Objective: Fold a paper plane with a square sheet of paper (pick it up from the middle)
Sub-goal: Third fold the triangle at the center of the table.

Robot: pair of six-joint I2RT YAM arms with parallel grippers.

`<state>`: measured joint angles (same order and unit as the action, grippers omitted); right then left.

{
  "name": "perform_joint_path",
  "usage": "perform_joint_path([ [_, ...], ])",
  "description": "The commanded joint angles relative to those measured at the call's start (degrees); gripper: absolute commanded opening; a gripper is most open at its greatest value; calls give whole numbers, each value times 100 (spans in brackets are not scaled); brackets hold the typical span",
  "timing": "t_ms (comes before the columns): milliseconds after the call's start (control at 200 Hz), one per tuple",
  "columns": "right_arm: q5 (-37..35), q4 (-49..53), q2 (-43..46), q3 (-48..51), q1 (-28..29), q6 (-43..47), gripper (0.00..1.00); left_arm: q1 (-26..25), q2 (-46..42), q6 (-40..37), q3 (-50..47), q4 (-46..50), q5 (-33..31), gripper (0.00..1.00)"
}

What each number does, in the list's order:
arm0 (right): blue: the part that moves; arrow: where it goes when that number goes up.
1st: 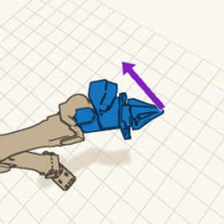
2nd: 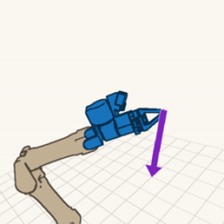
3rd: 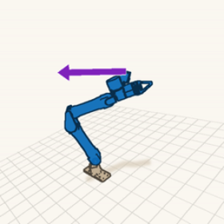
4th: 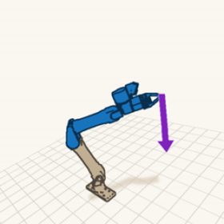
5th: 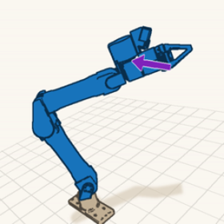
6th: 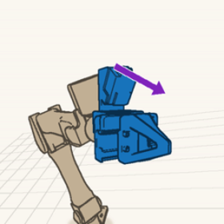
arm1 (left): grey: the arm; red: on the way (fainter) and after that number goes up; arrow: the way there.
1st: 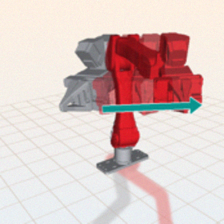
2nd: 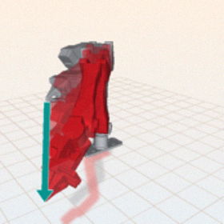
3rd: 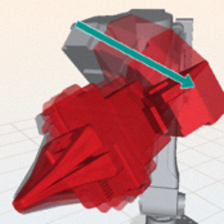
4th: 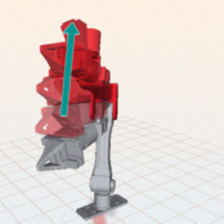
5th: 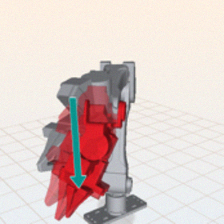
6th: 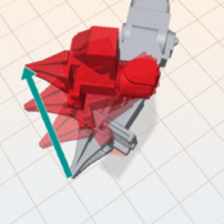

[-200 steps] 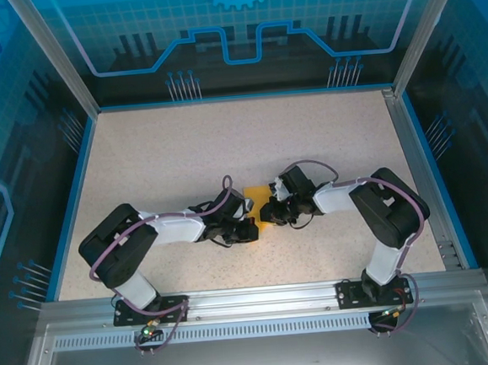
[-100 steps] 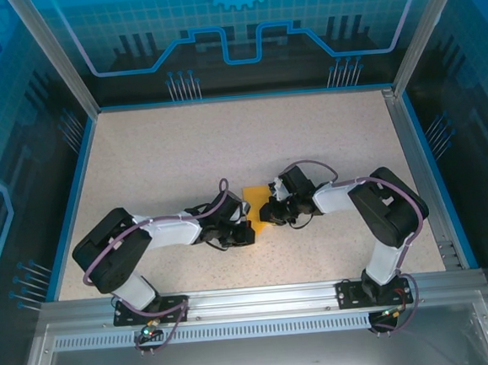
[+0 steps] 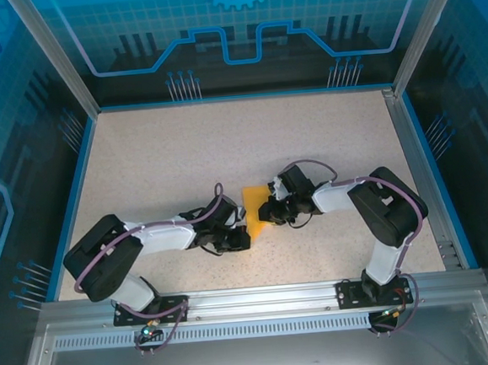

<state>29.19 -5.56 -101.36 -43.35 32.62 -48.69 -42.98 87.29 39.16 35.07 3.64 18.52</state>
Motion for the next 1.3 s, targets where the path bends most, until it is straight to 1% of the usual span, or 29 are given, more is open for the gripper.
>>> perform_joint_path([
  [0,48,30,192,-103,-14,-28,20,95,-407,105,200,314,87,9],
  [45,60,53,367,-119,-40,-23,22,161,-479,55,400,401,22,9],
  [105,-18,370,609,-224,-94,114,26,259,-507,-10,627,469,-79,10],
  [230,-332,1140,1032,-303,-345,466,27,428,-282,-74,992,372,-147,12],
  [305,-269,1161,1214,-104,-599,462,29,456,-29,-121,1232,327,-149,13],
  [405,-155,1147,1312,115,-906,473,32,459,351,-196,1576,528,-264,12],
  [515,-1,1210,1299,195,-1083,551,34,470,579,-152,1764,630,-406,12],
  [715,332,1365,902,47,-1118,750,35,475,683,52,1778,621,-560,13],
  [925,447,1229,618,3,-1119,746,35,475,772,83,1798,636,-588,13],
  [1080,223,1268,725,34,-1124,781,37,479,873,-63,1931,681,-517,13],
  [1295,3,1004,982,296,-1091,481,41,475,802,-198,1965,652,-474,15],
])
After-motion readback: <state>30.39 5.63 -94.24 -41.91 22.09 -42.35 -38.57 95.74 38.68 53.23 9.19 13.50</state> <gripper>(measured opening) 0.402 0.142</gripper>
